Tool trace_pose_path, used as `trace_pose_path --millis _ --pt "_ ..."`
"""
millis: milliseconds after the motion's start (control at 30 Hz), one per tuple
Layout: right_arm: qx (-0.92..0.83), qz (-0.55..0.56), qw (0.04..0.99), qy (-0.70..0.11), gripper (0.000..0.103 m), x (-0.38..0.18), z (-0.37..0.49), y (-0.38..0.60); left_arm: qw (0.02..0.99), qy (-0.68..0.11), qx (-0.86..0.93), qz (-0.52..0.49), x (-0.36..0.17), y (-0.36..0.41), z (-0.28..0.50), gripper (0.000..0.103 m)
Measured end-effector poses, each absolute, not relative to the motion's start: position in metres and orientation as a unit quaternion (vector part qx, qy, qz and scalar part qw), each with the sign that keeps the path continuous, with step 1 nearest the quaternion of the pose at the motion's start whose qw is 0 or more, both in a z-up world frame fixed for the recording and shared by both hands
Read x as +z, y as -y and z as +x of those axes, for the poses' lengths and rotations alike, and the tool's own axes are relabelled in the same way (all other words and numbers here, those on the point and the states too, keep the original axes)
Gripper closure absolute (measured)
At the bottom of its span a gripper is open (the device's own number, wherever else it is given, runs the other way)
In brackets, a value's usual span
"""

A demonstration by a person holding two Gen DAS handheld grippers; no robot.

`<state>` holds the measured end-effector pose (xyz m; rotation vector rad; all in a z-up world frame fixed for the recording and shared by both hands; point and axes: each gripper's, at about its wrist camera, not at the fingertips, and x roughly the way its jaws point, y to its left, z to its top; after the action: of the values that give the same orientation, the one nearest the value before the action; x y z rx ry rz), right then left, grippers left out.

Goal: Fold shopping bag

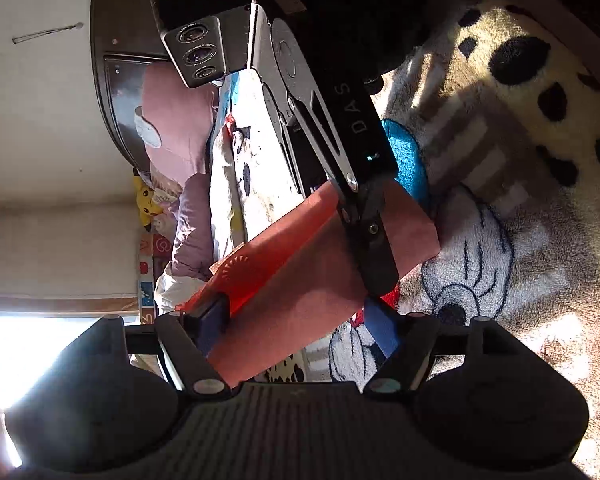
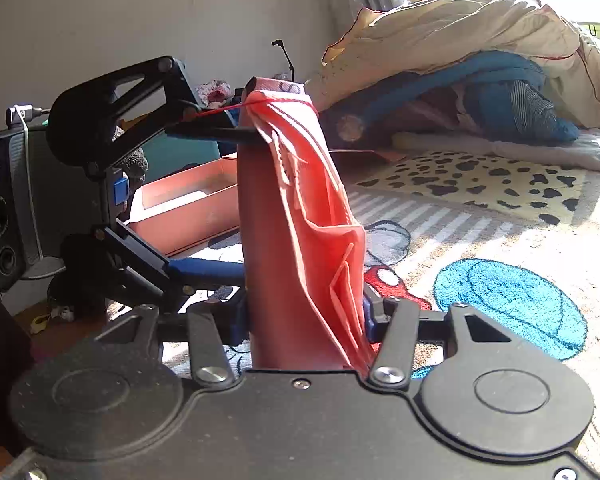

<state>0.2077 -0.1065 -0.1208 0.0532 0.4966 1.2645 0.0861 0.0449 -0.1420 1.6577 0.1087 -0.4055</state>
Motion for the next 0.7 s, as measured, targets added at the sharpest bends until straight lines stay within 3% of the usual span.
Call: trace_pose_path --millis 100,300,433,700 --pt "0.587 0.033 0.773 -0.239 0.052 -0.122 0.210 0.104 0.660 -0.040 -0.128 0.739 -0.165 -0.042 0.087 0.024" --pt "0.596 0.066 0.755 -0.263 0.052 -0.126 0.213 0.102 0.562 -0.020 -0.062 0.824 -0.198 -0.045 0.091 0.024" --pt "0.593 0.147 0.731 -0.304 0.053 -0.133 0.223 0.102 0.552 -0.016 -0.042 0.832 -0.207 -0.045 0.104 0.017" --pt "0.575 0.355 0.633 -0.378 0.054 -0.166 0.236 0.097 0.588 -0.045 -0.006 0.808 -0.214 -0.027 0.128 0.016"
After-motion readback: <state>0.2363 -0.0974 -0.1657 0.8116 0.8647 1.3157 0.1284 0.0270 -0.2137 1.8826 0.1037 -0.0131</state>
